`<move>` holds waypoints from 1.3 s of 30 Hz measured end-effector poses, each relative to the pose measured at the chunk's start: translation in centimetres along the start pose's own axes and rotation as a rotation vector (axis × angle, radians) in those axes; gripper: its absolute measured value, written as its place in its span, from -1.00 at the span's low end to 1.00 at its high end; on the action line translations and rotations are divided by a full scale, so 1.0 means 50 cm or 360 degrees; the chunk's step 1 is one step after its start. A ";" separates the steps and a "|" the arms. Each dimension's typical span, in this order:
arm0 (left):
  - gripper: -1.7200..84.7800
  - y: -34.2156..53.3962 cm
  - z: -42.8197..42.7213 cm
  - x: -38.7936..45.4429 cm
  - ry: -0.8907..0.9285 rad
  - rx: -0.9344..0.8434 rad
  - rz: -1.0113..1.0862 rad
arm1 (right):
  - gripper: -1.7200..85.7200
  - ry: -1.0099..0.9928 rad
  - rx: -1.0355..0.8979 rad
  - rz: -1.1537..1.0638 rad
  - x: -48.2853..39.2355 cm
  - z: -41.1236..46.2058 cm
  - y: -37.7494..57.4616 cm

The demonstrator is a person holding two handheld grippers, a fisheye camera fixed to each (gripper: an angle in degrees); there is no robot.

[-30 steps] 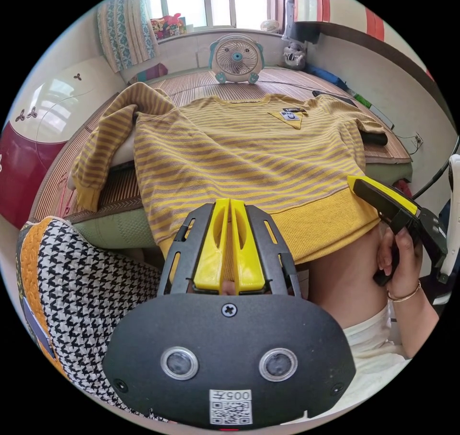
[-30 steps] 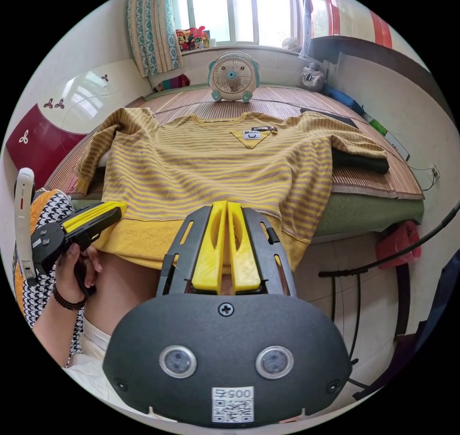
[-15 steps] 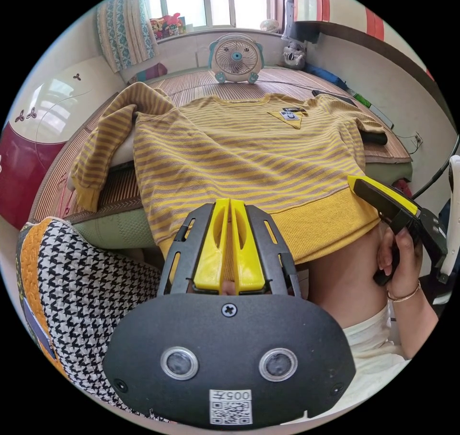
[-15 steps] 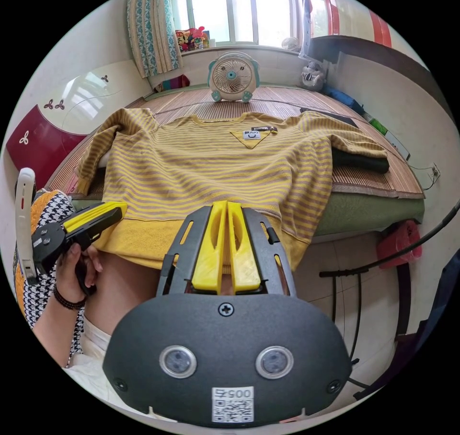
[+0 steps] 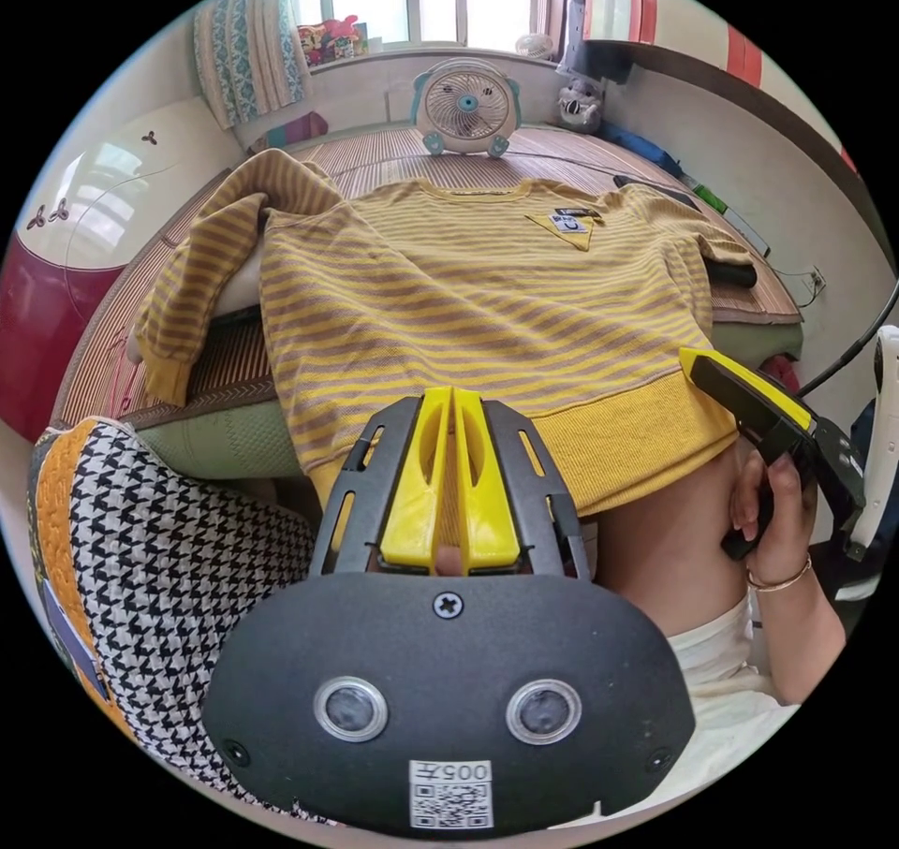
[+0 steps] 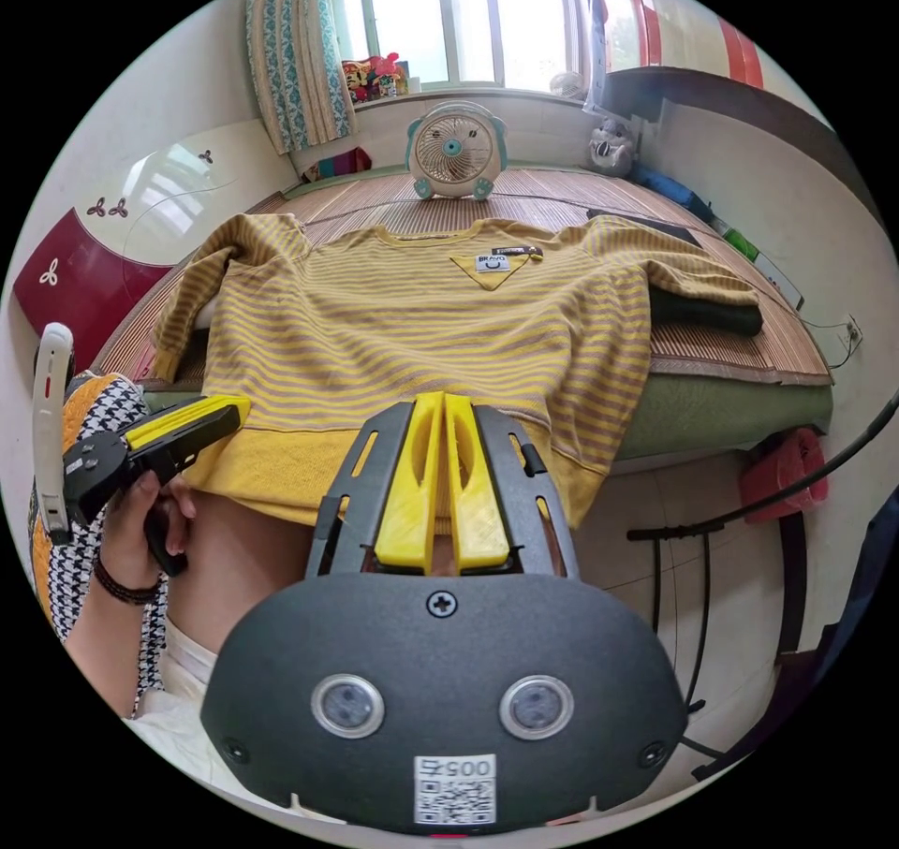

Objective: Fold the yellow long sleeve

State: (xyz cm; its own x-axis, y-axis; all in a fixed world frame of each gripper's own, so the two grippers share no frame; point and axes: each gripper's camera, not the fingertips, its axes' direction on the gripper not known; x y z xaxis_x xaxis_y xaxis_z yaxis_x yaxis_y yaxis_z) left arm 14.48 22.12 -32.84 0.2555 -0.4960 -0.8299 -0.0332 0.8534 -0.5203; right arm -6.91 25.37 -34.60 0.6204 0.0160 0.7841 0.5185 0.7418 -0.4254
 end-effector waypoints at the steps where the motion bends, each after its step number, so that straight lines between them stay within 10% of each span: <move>1: -0.96 0.000 0.000 0.001 -0.0016 -0.0001 0.0012 | -1.00 0.0000 0.0000 0.0000 0.000 0.000 0.000; 29: -0.69 0.038 0.004 -0.152 0.0507 0.0042 -0.0058 | -0.99 -0.0018 0.0002 0.0000 0.012 -0.004 0.012; 39: -0.66 0.125 -0.073 -0.378 0.0206 0.0424 -0.0672 | -1.00 -0.0049 0.0005 0.0015 0.022 -0.006 0.016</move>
State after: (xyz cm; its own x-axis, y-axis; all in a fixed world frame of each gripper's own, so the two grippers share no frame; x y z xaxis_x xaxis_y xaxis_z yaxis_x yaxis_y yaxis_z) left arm 5.94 36.23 -21.15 0.0711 -0.8074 -0.5858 0.2987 0.5775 -0.7597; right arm -5.64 25.80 -34.23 0.6067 0.0438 0.7938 0.5108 0.7436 -0.4314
